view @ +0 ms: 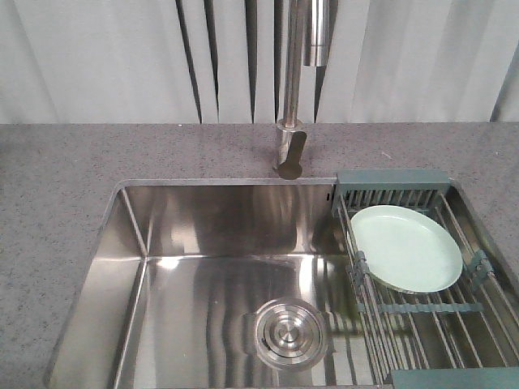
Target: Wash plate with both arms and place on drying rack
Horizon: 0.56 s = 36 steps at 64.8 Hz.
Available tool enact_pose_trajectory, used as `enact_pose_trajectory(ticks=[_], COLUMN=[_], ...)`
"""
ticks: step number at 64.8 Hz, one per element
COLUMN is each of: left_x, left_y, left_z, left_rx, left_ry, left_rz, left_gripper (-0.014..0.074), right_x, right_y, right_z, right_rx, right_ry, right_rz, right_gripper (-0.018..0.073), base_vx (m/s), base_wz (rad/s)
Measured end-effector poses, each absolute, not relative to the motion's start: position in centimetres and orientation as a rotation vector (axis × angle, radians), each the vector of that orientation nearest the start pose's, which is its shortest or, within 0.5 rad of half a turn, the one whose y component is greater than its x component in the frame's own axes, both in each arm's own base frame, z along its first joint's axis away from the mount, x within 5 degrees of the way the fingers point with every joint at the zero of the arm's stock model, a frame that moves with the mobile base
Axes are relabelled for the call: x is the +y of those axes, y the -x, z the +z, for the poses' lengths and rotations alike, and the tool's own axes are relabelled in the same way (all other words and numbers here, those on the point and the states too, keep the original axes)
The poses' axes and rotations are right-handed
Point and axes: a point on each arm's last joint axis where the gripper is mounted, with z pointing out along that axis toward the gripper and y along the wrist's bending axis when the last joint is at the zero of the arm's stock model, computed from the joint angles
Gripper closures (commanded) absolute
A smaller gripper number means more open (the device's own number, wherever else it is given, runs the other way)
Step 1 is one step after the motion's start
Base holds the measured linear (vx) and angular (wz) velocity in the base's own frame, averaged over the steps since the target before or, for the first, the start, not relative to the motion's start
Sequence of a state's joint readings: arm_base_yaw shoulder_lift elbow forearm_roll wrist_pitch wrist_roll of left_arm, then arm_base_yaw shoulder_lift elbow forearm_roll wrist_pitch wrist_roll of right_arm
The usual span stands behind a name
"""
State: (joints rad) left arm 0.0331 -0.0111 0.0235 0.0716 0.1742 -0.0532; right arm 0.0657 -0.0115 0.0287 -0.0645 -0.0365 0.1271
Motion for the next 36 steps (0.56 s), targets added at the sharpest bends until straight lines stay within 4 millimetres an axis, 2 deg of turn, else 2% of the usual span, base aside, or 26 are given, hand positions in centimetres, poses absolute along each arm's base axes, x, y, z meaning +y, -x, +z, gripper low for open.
enact_pose_trajectory(ticks=[36], left_x=[0.30], left_y=[-5.61], left_z=[19.01], left_rx=[1.670], left_ry=[0.023], left_rz=[0.048], left_gripper=[0.0603], right_x=[0.39], right_y=[-5.61], right_z=[20.75], right_rx=[1.464], right_ry=[0.004], right_rz=[0.106], right_gripper=[0.0564], base_vx=[0.00], base_wz=[0.00])
